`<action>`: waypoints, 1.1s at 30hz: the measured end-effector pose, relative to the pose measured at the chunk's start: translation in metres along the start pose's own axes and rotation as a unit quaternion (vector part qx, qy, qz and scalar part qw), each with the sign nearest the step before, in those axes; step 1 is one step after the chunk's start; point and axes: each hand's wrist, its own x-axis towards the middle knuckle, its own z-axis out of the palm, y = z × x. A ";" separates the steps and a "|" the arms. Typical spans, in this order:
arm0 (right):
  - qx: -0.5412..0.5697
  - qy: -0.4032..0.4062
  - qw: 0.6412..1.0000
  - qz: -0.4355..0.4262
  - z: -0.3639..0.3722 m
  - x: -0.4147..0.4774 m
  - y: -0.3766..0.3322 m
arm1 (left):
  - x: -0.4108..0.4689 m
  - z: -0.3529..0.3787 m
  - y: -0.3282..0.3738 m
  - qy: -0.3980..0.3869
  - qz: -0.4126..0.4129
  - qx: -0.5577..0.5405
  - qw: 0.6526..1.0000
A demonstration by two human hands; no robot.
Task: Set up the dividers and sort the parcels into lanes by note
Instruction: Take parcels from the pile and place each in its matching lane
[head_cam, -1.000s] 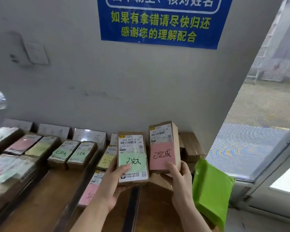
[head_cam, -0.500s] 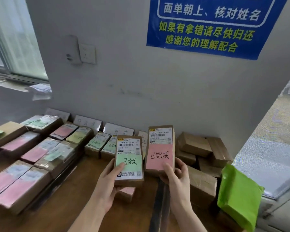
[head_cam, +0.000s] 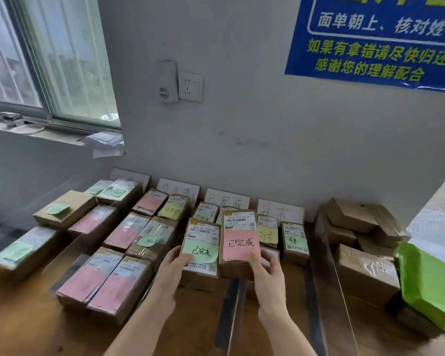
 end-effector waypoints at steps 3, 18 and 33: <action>-0.037 0.000 0.999 0.015 0.024 0.003 0.008 | 0.019 -0.021 0.000 0.022 -0.009 0.043 0.999; -0.075 0.042 0.977 0.196 0.077 0.063 0.070 | 0.089 -0.023 -0.025 0.084 0.047 0.299 0.949; -0.317 0.073 0.933 0.157 0.095 0.079 0.100 | 0.144 -0.037 -0.050 -0.013 0.053 0.460 0.886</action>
